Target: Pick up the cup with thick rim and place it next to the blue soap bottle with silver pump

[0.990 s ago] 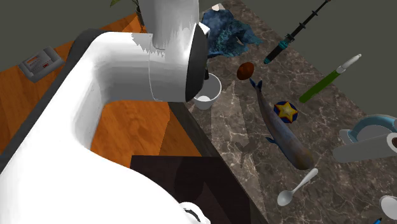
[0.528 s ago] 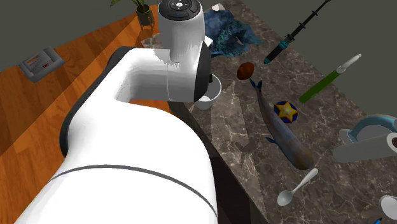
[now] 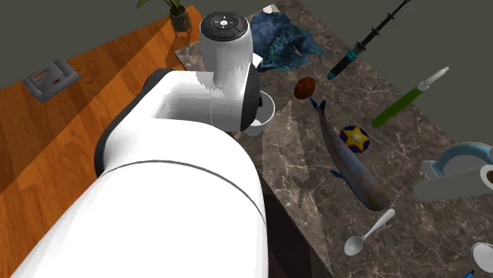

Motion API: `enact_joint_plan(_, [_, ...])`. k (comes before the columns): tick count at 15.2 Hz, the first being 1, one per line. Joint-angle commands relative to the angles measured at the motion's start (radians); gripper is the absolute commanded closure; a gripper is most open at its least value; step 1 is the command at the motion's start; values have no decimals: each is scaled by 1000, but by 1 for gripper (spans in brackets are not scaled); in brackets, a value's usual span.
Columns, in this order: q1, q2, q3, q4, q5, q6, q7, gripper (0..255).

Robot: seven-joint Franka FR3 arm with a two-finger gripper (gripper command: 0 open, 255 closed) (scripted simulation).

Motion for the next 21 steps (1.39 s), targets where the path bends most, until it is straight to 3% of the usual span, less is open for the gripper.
enact_joint_plan(1, [0,1,0,0,0,2,0,0])
enact_joint_plan(5, [0,1,0,0,0,2,0,0])
enact_joint_plan(6, [0,1,0,0,0,2,0,255])
enact_joint_plan(15, [0,1,0,0,0,2,0,255])
enact_joint_plan(21, [0,-47,0,44,-1,-90,1,255])
